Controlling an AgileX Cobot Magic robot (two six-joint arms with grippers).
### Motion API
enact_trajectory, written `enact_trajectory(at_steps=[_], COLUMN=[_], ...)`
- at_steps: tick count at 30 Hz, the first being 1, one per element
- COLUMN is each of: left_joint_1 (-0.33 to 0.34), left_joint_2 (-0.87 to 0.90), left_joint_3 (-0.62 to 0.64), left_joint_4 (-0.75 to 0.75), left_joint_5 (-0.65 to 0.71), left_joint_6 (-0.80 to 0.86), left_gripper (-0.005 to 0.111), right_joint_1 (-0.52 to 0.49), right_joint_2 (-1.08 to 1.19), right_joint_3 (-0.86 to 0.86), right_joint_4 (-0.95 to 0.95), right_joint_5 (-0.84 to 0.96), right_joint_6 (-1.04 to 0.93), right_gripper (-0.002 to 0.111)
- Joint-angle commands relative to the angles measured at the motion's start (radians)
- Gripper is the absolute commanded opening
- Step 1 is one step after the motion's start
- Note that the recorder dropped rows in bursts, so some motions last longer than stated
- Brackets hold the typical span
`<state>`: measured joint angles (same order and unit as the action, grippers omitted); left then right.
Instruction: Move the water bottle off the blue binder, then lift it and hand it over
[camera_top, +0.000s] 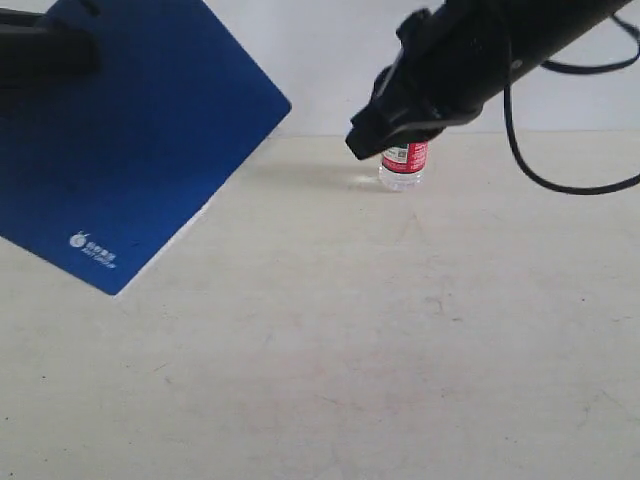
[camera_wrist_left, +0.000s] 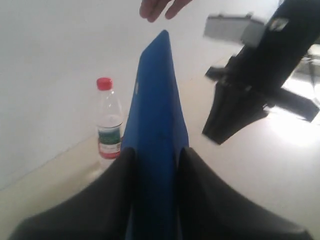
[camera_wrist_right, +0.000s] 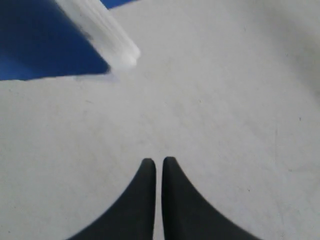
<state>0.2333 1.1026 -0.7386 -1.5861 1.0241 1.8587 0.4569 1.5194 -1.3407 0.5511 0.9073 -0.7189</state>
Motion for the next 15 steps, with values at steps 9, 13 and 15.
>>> enact_trajectory(at_steps=[9, 13, 15], left_joint_1=[0.001, 0.001, 0.001], left_joint_2=[-0.394, -0.472, -0.501], left_joint_3=[0.084, 0.171, 0.217], left_joint_4=[0.248, 0.255, 0.257], left_joint_5=[0.008, 0.046, 0.073], left_joint_6=[-0.489, -0.549, -0.567], left_gripper=[0.005, 0.005, 0.005], right_joint_1=[0.214, 0.223, 0.223], right_joint_2=[-0.547, -0.776, -0.883], right_joint_3=[0.183, 0.392, 0.476], right_joint_4=[-0.306, -0.296, -0.296], right_joint_5=[-0.12, -0.146, -0.139], right_joint_6=[0.382, 0.462, 0.504], right_gripper=[0.0, 0.0, 0.0])
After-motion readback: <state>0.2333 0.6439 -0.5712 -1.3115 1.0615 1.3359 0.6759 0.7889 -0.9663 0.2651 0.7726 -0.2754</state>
